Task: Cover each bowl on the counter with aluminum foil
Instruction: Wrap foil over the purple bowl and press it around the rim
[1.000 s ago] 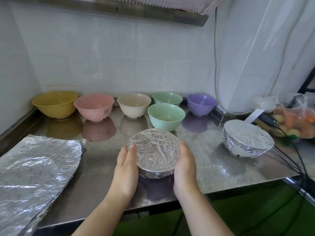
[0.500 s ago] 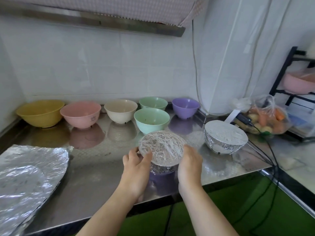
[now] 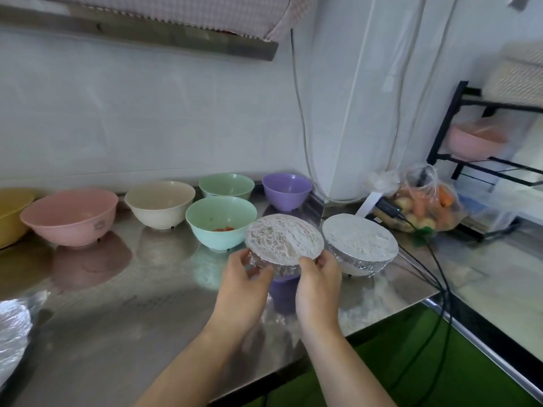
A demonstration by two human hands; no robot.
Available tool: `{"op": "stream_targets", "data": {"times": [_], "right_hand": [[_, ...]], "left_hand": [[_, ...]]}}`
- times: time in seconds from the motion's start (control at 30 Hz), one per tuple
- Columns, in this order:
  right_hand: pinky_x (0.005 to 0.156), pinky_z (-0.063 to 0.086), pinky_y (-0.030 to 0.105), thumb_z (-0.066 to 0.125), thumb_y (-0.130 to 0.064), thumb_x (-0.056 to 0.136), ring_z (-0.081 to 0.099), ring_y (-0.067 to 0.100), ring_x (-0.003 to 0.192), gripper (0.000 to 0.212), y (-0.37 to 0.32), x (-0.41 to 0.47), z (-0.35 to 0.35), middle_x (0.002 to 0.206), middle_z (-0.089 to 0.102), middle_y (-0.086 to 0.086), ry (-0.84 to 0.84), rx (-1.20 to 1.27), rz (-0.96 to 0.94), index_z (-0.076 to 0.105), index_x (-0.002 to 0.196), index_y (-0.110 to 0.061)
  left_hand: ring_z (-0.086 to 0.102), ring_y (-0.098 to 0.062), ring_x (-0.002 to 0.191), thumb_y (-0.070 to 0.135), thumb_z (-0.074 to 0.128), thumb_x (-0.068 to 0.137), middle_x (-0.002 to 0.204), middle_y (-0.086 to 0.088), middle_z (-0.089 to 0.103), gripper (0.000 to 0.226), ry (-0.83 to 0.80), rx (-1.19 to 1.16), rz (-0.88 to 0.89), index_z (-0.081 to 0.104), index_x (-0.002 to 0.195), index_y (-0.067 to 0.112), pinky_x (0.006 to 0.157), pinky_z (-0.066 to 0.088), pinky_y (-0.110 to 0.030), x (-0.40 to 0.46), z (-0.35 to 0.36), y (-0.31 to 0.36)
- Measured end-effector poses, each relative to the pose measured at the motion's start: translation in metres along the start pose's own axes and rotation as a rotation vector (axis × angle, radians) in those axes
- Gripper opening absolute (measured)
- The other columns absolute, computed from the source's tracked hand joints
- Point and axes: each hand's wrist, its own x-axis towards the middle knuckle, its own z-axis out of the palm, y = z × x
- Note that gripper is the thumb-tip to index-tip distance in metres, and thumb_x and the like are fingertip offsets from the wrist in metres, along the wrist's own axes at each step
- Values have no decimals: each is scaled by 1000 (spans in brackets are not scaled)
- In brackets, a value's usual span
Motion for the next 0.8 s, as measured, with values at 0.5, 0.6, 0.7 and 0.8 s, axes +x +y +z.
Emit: {"op": "stream_targets", "data": {"times": [0.5,0.6,0.7,0.8], "right_hand": [[51,44,6,57,-3,97,68,-6,63,37,3,42,21,113,73,4,-67,-14,95,69,127,-19],[58,44,10,59,-23,90,69,4,77,19,5,35,21,94,74,-3,-41,-80,130,71,104,-18],[70,46,25,51,-31,81,66,12,85,26,7,24,23,85,73,-6,-36,-179,131,72,90,-16],[59,38,30,53,-13,92,50,19,64,29,10,15,35,56,58,-12,-91,-208,182,59,64,-15]], "left_hand": [[67,-7,119,43,71,72,140,0,61,60,-118,-41,-70,63,130,51,111,50,-42,54,20,1],[70,2,106,28,71,85,123,11,73,41,-126,-28,-81,68,123,44,98,55,-26,47,14,9],[70,4,101,28,71,90,106,23,76,28,-32,-43,-131,65,116,34,92,55,-27,42,2,8],[70,-20,107,38,64,76,111,3,74,40,121,-48,-178,67,114,28,102,55,-48,39,-15,4]]}}
